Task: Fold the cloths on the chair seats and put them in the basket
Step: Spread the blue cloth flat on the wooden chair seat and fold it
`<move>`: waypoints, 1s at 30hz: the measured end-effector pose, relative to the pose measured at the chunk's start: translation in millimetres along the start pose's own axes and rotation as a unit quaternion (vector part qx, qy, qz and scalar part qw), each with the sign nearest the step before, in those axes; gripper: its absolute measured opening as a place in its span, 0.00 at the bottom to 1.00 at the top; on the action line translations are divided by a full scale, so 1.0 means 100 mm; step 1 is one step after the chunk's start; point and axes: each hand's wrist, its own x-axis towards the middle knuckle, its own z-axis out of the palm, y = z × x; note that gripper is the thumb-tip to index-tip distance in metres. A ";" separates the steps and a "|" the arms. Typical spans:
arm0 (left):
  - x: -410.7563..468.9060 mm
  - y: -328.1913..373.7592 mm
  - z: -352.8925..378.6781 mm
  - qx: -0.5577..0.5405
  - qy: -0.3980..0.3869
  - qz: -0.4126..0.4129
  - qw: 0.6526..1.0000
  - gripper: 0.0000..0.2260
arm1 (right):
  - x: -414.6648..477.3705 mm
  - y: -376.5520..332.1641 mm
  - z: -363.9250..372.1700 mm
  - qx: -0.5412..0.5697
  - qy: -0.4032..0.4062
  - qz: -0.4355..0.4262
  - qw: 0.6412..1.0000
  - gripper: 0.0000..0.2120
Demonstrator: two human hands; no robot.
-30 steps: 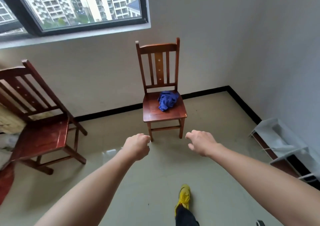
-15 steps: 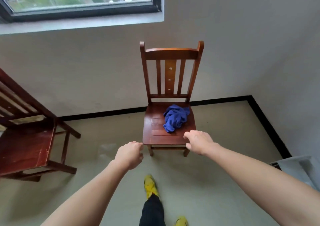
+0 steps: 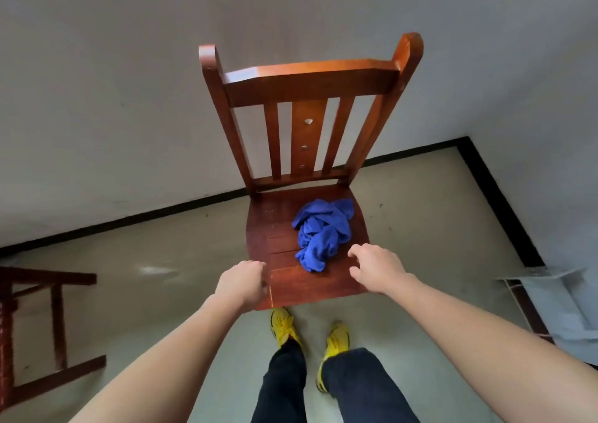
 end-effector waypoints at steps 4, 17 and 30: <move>0.62 0.01 0.11 -0.036 -0.022 -0.015 0.999 0.05 | 0.58 0.11 0.10 0.035 -0.005 0.031 0.999 0.19; 2.58 0.16 0.92 -0.270 0.034 -0.042 0.961 0.18 | 2.31 0.64 0.97 0.217 0.063 0.134 0.965 0.31; 2.40 0.05 0.86 -0.441 0.117 -0.179 0.872 0.12 | 1.56 0.46 1.37 0.332 0.057 0.061 0.939 0.05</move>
